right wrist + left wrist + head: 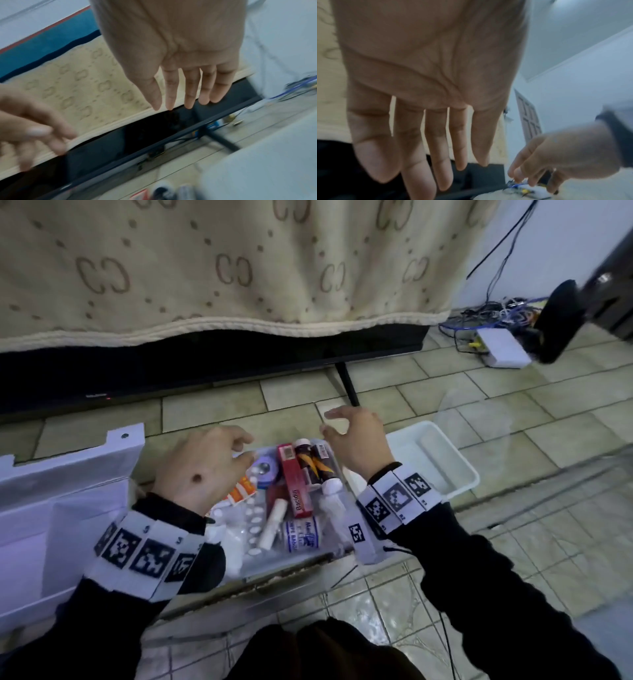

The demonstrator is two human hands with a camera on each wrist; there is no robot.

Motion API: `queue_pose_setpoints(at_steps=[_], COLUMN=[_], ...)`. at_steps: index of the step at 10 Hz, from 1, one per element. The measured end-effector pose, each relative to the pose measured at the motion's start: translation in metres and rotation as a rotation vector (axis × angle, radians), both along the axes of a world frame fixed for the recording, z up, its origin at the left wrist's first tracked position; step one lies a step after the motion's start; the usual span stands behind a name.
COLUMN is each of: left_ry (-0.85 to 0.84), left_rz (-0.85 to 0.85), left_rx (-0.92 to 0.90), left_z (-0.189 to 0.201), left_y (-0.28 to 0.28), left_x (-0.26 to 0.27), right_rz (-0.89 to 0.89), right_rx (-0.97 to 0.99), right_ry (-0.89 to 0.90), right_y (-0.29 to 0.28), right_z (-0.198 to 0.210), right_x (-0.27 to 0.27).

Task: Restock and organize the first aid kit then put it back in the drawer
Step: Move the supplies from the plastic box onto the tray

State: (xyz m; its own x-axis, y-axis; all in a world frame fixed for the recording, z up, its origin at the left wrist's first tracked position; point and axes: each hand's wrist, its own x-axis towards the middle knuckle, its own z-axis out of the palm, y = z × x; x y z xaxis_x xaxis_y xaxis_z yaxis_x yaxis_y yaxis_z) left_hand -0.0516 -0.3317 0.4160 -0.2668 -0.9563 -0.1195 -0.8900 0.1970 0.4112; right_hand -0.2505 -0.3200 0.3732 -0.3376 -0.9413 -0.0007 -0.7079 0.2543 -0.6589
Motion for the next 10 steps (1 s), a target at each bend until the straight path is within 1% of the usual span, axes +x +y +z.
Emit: queue_pose_setpoints(at_steps=[1,2,3,4,5,6,7,8,9,10], left_ry=[0.061,0.051,-0.02,-0.205,-0.31,-0.27,-0.149,-0.102,-0.076,-0.033], left_rz=[-0.102,-0.19,-0.261,-0.297,-0.291,-0.274,-0.23,-0.193,-0.175,-0.15], left_rx=[-0.013,-0.056,0.0,0.061,0.15,0.215,0.26,0.257,0.239,0.261], left_z=[0.018,0.018,0.0,-0.022,-0.039,-0.053,-0.061,-0.061,-0.062,-0.063], left_y=[0.009,0.009,-0.003,-0.01,-0.013,-0.014,-0.012,-0.013,-0.015,-0.015], left_x=[-0.041,-0.081,-0.116,-0.141,-0.15,-0.151,-0.15,-0.149,-0.148,-0.148], right_rz=[-0.193,-0.394,-0.549,-0.643,-0.703,-0.698,-0.739,-0.716,-0.766,-0.788], right_rx=[-0.056,-0.041,0.113,0.338,0.44,0.454,0.437,0.366,0.285,0.176], right_ry=[-0.046,-0.059,-0.029,0.02,0.019,0.03,0.057,-0.037,-0.169,-0.355], right_y=[0.017,0.031,0.044,0.049,0.051,0.05,0.048,0.052,0.066,0.059], right_z=[0.011,0.005,-0.004,-0.022,-0.042,-0.059,-0.066,-0.071,-0.079,-0.073], right_x=[-0.059,-0.118,-0.167,-0.204,-0.222,-0.23,-0.235,-0.242,-0.254,-0.261])
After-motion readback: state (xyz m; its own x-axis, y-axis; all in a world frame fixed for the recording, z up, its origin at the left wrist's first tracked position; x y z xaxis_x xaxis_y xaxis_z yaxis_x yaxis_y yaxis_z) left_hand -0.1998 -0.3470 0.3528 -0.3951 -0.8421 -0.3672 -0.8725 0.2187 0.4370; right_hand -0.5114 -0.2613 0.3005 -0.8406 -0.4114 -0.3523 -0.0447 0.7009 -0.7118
